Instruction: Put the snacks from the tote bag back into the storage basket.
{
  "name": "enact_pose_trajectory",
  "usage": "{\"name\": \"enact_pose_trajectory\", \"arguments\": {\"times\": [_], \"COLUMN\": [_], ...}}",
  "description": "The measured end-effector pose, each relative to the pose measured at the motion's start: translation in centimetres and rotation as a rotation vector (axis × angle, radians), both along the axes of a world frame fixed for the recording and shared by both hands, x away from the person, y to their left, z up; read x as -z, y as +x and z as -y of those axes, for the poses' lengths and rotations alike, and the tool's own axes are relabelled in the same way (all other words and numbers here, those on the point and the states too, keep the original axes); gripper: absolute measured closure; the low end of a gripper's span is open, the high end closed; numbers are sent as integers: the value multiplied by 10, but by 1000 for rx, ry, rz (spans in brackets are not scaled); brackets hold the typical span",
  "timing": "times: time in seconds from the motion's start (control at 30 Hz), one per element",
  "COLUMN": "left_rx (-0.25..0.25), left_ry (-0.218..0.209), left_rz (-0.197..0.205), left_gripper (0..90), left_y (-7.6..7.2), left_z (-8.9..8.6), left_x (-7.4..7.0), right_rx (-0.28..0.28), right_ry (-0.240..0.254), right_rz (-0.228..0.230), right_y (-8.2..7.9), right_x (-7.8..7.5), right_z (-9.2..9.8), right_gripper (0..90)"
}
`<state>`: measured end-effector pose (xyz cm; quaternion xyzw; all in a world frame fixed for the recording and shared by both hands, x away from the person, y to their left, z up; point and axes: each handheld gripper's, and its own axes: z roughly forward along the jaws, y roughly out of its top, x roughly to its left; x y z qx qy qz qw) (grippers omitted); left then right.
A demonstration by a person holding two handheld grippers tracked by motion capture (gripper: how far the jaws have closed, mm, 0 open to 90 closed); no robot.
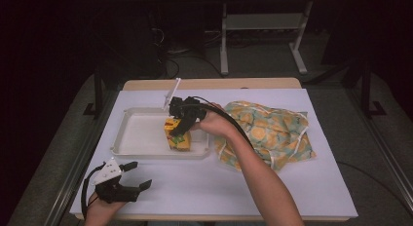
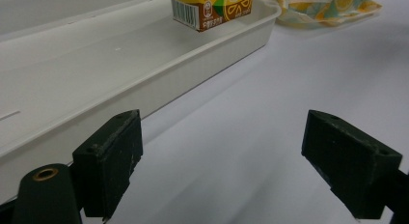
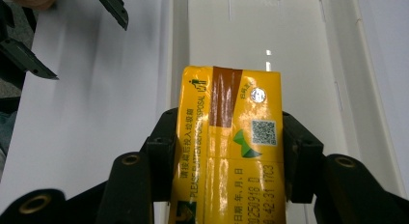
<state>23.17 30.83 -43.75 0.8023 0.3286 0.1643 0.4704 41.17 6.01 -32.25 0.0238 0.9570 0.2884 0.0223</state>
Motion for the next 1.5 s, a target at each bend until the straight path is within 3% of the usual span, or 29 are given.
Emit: {"name": "enact_pose_trajectory", "arguments": {"times": [0.8, 1.4, 1.5], "left_rx": [-8, -4, -5], "left_ry": [-9, -8, -14], "left_rz": [4, -2, -1], "left_gripper": [141, 141, 141], "left_y": [0, 0, 0], "left_z": [-1, 0, 0], "left_x": [0, 0, 0], "right_rx": [-12, -23, -26], "right_ry": [-15, -13, -36], "right_rz": [13, -11, 2], "right_y": [1, 6, 7], "right_x": [13, 28, 33], "right_z": [-12, -14, -13], "right_gripper": [495, 494, 493]}}
